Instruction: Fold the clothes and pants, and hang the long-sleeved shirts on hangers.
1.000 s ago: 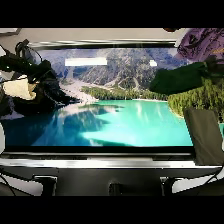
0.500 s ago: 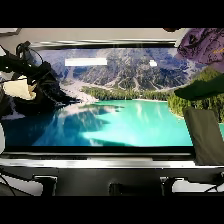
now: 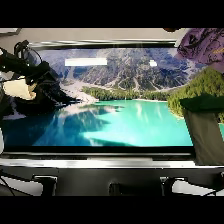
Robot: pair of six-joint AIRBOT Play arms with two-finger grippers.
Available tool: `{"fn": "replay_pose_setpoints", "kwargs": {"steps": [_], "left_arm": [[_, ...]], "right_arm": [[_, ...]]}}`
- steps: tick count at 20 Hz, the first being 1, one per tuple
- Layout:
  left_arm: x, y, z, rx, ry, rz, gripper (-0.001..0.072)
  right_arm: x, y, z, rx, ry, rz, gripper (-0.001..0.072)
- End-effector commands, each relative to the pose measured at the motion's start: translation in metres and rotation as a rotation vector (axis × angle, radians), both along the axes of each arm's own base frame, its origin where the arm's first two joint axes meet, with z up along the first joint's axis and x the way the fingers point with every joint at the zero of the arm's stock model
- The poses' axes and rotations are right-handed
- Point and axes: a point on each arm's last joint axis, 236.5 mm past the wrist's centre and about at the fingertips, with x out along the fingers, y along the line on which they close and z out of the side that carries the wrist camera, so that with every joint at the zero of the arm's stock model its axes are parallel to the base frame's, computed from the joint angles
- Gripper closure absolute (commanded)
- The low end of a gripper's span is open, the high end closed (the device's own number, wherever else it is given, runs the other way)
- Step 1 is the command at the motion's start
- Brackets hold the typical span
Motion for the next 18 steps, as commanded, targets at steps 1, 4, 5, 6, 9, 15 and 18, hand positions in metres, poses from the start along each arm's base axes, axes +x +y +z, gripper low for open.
{"fn": "replay_pose_setpoints", "kwargs": {"steps": [1,4,5,6,9,15,18], "left_arm": [[-0.001,0.000,0.004,0.002,-0.008,-0.004,0.0692],[-0.002,0.000,0.004,0.002,-0.009,-0.005,0.0692],[-0.002,0.000,0.004,0.003,-0.010,-0.005,0.0692],[-0.002,0.000,0.004,0.004,-0.012,-0.010,0.0692],[-0.002,0.000,0.004,0.004,-0.013,-0.010,0.0692],[-0.001,0.000,0.004,0.004,-0.013,-0.010,0.0692],[-0.001,0.000,0.004,0.004,-0.012,-0.010,0.0692]], "right_arm": [[-0.040,-0.013,-0.003,-0.046,0.138,-0.089,0.0685],[-0.058,-0.008,-0.016,-0.041,0.193,-0.097,0.0685],[-0.067,-0.005,-0.022,-0.036,0.219,-0.099,0.0684],[-0.076,-0.003,-0.027,-0.037,0.244,-0.103,0.0684],[-0.100,0.004,-0.038,-0.043,0.291,-0.108,0.0684],[-0.146,0.019,-0.083,-0.038,0.412,-0.105,0.0683],[-0.174,0.014,-0.105,-0.077,0.522,-0.106,0.0683]]}}
